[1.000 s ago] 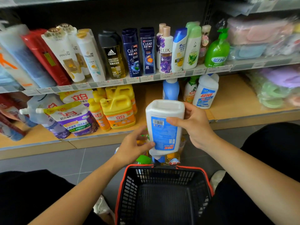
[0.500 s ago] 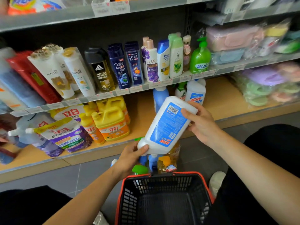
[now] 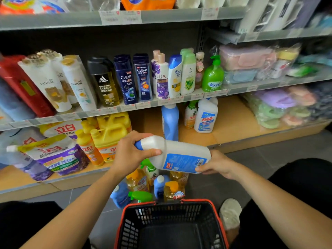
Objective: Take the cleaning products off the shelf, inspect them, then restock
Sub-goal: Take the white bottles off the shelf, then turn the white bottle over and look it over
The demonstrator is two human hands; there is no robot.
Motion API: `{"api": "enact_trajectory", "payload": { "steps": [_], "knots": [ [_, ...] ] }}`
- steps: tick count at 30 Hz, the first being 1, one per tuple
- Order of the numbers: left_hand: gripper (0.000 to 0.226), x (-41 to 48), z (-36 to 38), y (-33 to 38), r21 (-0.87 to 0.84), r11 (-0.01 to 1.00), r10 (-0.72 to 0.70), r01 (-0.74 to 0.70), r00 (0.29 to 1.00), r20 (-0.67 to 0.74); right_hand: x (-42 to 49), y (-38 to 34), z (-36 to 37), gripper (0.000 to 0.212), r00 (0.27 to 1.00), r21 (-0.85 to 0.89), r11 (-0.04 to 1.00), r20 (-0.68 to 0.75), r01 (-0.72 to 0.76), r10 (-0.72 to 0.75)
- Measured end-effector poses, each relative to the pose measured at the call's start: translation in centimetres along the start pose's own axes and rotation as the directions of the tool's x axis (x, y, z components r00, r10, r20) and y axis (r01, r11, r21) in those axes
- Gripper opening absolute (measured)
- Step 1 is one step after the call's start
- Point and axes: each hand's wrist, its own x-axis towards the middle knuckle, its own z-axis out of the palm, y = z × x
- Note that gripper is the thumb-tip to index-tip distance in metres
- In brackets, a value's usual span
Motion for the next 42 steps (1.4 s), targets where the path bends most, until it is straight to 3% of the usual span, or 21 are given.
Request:
{"api": "enact_trajectory", "payload": {
  "steps": [3, 6, 10, 16, 19, 25, 30, 34, 37, 39, 42],
  "knots": [
    [0.056, 1.3, 1.7, 1.1, 0.169, 0.98, 0.103, -0.108, 0.994, 0.042, 0.6, 0.6, -0.4, 0.052, 0.993, -0.018, 0.996, -0.077, -0.09, 0.089],
    [0.055, 2.9, 4.6, 2.0, 0.277, 0.933, 0.201, -0.23, 0.971, 0.128, 0.8, 0.2, -1.9, 0.036, 0.952, -0.135, 0.977, -0.281, -0.166, 0.123],
    [0.052, 4.9, 9.4, 1.0, 0.346, 0.879, 0.223, -0.33, 0.923, 0.313, 1.7, -1.3, -5.3, 0.014, 0.851, -0.207, 0.973, -0.525, -0.106, -0.019],
    [0.051, 6.3, 15.9, -2.5, 0.335, 0.892, 0.098, -0.304, 0.852, 0.513, 5.4, -4.3, -11.9, 0.019, 0.885, -0.564, 0.81, -0.447, -0.162, -0.134],
    [0.052, 6.5, 19.2, -4.3, 0.34, 0.887, 0.057, -0.313, 0.804, 0.592, 8.1, -4.4, -14.4, 0.039, 0.914, -0.654, 0.738, -0.384, -0.167, -0.134],
    [0.055, 6.7, 24.4, -8.6, 0.402, 0.874, -0.084, -0.273, 0.73, 0.678, 14.6, -3.1, -16.5, 0.067, 0.854, -0.56, 0.828, -0.433, -0.004, -0.289],
    [0.045, 5.8, 26.3, -11.0, 0.324, 0.937, -0.089, -0.127, 0.812, 0.576, 18.7, -3.4, -16.9, 0.087, 0.733, -0.518, 0.851, -0.547, 0.085, -0.406],
    [0.046, 5.3, 27.0, -12.0, 0.199, 0.98, -0.092, -0.026, 0.821, 0.564, 21.0, -3.6, -16.7, 0.095, 0.762, -0.544, 0.835, -0.503, 0.088, -0.408],
    [0.046, 4.7, 28.0, -12.1, 0.242, 0.969, -0.095, -0.048, 0.832, 0.547, 21.5, -3.1, -16.3, 0.092, 0.73, -0.635, 0.772, -0.52, 0.017, -0.444],
    [0.047, 4.4, 28.8, -11.7, 0.276, 0.96, -0.099, -0.058, 0.846, 0.524, 21.4, -2.8, -16.1, 0.084, 0.725, -0.673, 0.739, -0.521, -0.025, -0.45],
    [0.049, 4.2, 29.7, -10.9, 0.275, 0.958, -0.098, -0.076, 0.817, 0.568, 20.7, -2.4, -15.1, 0.072, 0.756, -0.641, 0.767, -0.483, 0.037, -0.44]
  ]
}}
